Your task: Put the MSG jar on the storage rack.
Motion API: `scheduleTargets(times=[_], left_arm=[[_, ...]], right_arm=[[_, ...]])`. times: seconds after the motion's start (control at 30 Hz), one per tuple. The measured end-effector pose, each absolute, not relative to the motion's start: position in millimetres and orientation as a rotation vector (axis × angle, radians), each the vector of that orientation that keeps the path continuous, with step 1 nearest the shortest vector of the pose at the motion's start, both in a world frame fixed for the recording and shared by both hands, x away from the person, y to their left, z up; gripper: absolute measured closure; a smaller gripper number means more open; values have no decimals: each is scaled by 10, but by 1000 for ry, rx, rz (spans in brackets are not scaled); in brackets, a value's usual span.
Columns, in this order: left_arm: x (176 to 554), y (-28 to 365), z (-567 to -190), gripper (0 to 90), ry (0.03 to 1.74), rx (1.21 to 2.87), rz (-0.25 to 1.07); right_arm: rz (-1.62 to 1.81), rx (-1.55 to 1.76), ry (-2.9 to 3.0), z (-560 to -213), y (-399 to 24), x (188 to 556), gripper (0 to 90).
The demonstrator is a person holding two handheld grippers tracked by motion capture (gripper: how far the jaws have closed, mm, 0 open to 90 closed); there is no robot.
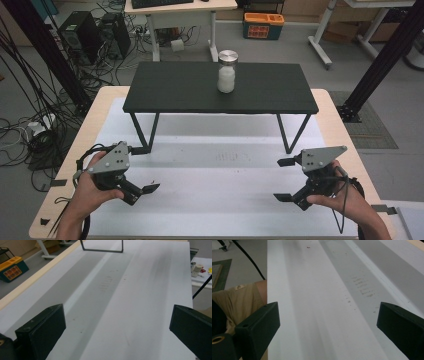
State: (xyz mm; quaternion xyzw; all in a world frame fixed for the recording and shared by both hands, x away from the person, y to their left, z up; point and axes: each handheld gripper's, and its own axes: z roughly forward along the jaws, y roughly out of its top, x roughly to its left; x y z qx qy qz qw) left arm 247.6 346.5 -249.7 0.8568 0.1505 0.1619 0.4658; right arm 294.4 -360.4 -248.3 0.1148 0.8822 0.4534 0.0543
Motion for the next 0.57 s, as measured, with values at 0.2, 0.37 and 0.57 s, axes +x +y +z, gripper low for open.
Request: scheduleTargets(times=[0.2, 0.37, 0.57], left_arm=[[2487, 3458, -2487, 7, 368, 2106, 399], [2494, 3452, -2485, 7, 367, 2106, 400], [2488, 3442, -2495, 7, 369, 2102, 398]], right_arm=[[1377, 346, 2690, -2511, -3620, 2947, 50], [1394, 344, 2685, -2525, -3631, 2952, 51], [1416, 321, 2682, -2538, -3612, 2967, 51]])
